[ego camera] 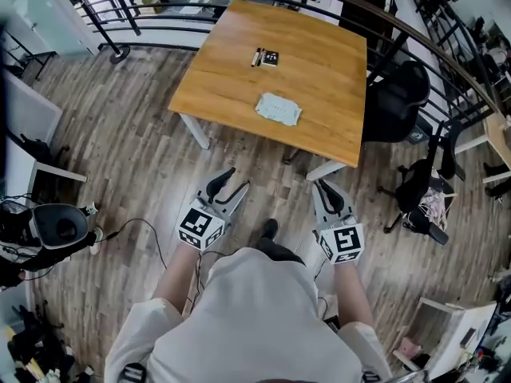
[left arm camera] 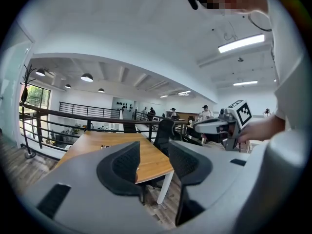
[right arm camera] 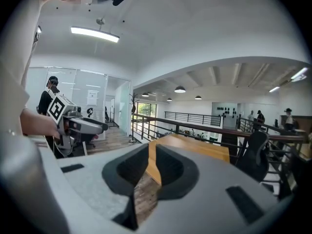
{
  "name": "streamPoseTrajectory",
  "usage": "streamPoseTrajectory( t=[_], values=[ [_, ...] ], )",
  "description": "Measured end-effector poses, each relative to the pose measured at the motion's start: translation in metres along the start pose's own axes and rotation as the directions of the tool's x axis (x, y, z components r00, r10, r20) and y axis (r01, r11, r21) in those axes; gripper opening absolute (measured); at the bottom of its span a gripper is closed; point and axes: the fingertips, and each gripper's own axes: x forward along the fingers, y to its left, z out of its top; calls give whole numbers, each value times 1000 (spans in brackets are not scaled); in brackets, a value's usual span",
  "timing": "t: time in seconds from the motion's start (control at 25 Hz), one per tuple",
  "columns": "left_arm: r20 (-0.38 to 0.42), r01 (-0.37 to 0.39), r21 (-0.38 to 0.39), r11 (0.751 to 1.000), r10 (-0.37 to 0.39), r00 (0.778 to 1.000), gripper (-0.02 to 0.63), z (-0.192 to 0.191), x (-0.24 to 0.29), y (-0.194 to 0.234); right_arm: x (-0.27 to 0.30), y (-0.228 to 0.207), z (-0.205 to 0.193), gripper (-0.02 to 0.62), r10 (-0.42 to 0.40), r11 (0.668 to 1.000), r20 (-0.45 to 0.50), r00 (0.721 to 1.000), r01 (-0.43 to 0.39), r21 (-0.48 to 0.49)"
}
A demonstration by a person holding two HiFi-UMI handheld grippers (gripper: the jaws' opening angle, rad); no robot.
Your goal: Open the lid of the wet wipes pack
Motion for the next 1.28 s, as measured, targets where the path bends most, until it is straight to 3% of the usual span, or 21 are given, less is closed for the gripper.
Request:
streamPoseTrajectory(
  t=[0.44,0.76,1.04,1.28],
  values=[
    [-32,-71,-26,997,70,997,172,6,95,31,66,-86,-11,34,92,996,-23,995,-92,7],
    [-50,-106,-56,993,103,993,172,7,140,50,104,-121,-23,34,142,990,-59,988,-142,11],
    [-78,-103,-68,992,98,992,172,3,164,80,140,-132,-29,34,154,988,-90,984,-152,37],
    [-116,-56,-64,996,48,992,172,-10,194,124,187,-142,-34,34,127,991,-128,984,-120,58]
  ],
)
